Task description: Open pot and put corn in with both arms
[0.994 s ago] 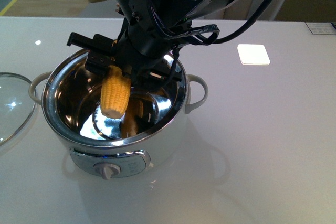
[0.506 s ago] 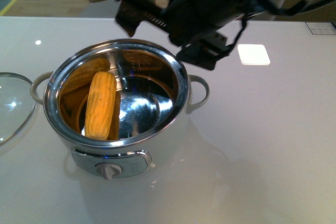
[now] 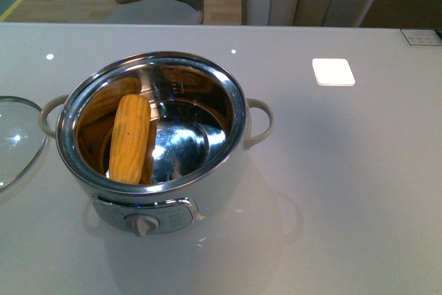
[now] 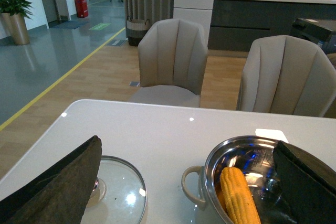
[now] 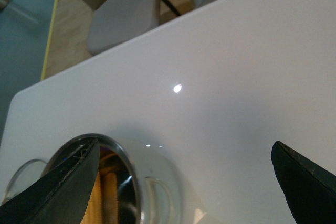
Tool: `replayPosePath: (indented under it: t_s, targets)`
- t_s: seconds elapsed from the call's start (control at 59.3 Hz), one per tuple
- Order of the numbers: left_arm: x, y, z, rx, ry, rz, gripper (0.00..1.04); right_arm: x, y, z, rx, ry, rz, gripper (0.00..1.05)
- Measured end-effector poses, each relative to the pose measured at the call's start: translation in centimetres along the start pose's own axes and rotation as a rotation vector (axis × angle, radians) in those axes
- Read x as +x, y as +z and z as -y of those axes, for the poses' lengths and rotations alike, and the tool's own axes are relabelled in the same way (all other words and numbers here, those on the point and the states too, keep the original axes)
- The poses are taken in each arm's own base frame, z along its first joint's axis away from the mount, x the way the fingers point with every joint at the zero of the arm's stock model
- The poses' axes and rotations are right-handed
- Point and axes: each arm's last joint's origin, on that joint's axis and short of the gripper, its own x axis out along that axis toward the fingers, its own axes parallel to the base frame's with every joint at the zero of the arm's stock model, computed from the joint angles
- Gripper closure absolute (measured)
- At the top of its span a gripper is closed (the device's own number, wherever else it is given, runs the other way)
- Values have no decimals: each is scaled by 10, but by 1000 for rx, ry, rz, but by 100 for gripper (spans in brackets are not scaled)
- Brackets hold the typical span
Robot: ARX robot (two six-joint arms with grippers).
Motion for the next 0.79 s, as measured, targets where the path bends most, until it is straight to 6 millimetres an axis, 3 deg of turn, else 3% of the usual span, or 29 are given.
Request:
replayPosePath:
  t_s: [0.27,0.354,0.472,0.573,0.742,0.792]
  targets:
    - [0,0,0,0,0,0,7,-1,-3,2,-36,-8,13,10]
    - [0,0,0,0,-1,0,7,-4,-9,11,-186,-36,270,23]
    - [0,0,0,0,0,0,7,-29,-23,37,-367,-46,481,47]
    - [0,0,0,0,0,0,7,-50,-31,51,-423,-52,513,70]
    - [0,0,0,0,0,0,7,-68,-48,68,-446,-54,495,100]
    - [0,0,0,0,0,0,7,-75,-52,72,-453,-58,500,103]
